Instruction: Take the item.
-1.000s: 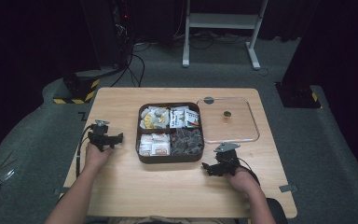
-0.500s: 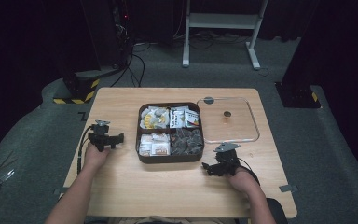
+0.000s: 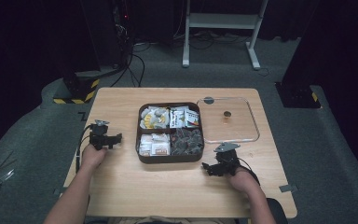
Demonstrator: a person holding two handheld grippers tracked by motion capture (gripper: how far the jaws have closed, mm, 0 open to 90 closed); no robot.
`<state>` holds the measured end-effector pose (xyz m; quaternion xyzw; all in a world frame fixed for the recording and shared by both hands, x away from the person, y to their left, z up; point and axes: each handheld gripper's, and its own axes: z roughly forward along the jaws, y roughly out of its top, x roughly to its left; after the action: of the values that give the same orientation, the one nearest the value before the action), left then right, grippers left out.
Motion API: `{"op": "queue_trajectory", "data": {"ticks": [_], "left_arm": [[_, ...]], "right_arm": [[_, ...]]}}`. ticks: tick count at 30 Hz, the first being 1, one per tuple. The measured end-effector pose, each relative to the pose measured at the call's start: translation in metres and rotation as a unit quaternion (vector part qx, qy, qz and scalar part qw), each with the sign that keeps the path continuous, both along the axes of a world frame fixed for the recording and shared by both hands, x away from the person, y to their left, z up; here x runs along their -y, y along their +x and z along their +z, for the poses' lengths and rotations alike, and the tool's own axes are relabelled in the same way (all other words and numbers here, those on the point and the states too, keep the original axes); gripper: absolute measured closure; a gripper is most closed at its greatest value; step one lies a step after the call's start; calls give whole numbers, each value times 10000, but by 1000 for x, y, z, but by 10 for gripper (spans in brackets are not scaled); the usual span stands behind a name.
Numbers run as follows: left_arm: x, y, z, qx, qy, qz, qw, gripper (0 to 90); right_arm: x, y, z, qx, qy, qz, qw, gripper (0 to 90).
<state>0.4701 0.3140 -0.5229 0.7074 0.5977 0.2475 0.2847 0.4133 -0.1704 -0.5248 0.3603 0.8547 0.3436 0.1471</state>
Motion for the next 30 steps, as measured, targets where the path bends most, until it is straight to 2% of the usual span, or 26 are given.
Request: {"op": "queue_trajectory", "data": {"ticks": [3,5,7,10,15,17,19,21,22,23,25,27,30], "left_arm": [[2,-1,2,-22,108,-101,9999,210],[2,-2,5,36,0,-231,9997,228],[0,-3,9,63,-183,-231,9995,234],[-2,0,15,-182,-214,-418,9987,224],[1,-1,19,-221,-130,-479,9985,194],[2,-1,20,-308,-283,-590,9974,173],[2,-2,22,-293,-422,-627,9967,178],[1,-2,23,-264,-403,-677,9965,208],[1,-6,28,-173,-541,-863,9946,213],[1,-7,30,-117,-606,-943,9936,213],[1,-8,33,-77,-652,-915,9936,222],[1,-9,37,-64,-766,-940,9926,286],[3,-7,43,-169,-809,-1039,9911,282]], "right_arm": [[0,0,0,-1,0,-1,10000,79],[0,0,0,-1,0,-1,10000,79],[0,0,0,-4,3,-3,10000,79],[0,0,0,-8,4,-5,10000,79],[0,0,0,-9,3,-7,10000,79],[0,0,0,-11,4,-9,10000,79],[0,0,0,-12,3,-8,10000,79],[0,0,0,-10,3,-8,10000,79],[0,0,0,-10,3,-7,10000,79],[0,0,0,-10,4,-9,10000,79],[0,0,0,-11,3,-7,10000,79],[0,0,0,-10,3,-8,10000,79],[0,0,0,-6,0,-5,10000,79]]}}
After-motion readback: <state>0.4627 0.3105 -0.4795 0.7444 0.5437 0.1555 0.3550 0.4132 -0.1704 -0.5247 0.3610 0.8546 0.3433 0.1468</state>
